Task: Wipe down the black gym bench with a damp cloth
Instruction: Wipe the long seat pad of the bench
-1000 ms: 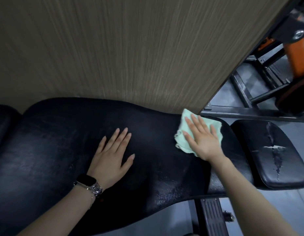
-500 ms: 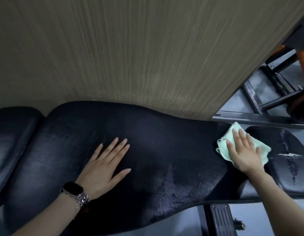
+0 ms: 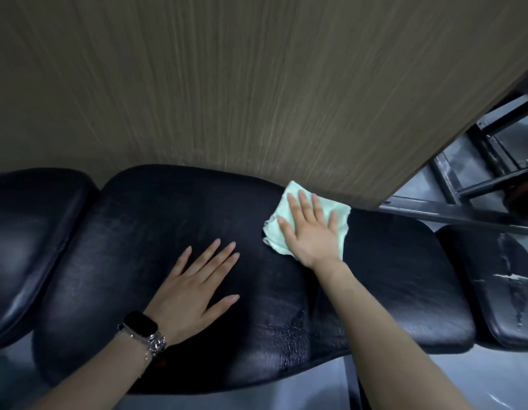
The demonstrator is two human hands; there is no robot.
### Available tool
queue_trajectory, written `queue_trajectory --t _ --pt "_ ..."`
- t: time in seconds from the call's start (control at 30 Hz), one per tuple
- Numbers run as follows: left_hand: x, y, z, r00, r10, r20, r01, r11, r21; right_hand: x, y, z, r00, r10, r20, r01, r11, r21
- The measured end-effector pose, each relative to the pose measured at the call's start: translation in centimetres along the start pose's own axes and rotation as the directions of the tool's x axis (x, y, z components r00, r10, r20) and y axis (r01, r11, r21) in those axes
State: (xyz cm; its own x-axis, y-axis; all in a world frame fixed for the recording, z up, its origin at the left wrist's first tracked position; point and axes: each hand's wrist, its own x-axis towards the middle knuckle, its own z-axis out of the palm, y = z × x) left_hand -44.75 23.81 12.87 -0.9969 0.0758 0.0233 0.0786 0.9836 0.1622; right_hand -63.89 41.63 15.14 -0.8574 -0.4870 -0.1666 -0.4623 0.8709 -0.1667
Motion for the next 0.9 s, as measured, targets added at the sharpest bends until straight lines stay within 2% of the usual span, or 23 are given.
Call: queue_trajectory --t 0.47,0.67,0.9 --pt "-1.1 -0.9 -0.1 0.999 0.027 -0.046 -0.029 0.999 -0.034 2.5 -10.8 1.9 0.985 -0.175 0.002 0.175 0.984 -0.015" --pt "-1.8 -1.3 -0.1 0.999 0.021 -0.038 -0.022 0.999 -0.027 2.3 -9.1 1.4 0.974 -0.228 -0.014 0.228 0.974 -0.017" --pt "-2.3 -1.5 -0.2 0.999 0.007 -0.040 -0.008 1.000 -0.021 1.1 -3.3 0.2 0.989 -0.146 -0.013 0.145 0.989 -0.039"
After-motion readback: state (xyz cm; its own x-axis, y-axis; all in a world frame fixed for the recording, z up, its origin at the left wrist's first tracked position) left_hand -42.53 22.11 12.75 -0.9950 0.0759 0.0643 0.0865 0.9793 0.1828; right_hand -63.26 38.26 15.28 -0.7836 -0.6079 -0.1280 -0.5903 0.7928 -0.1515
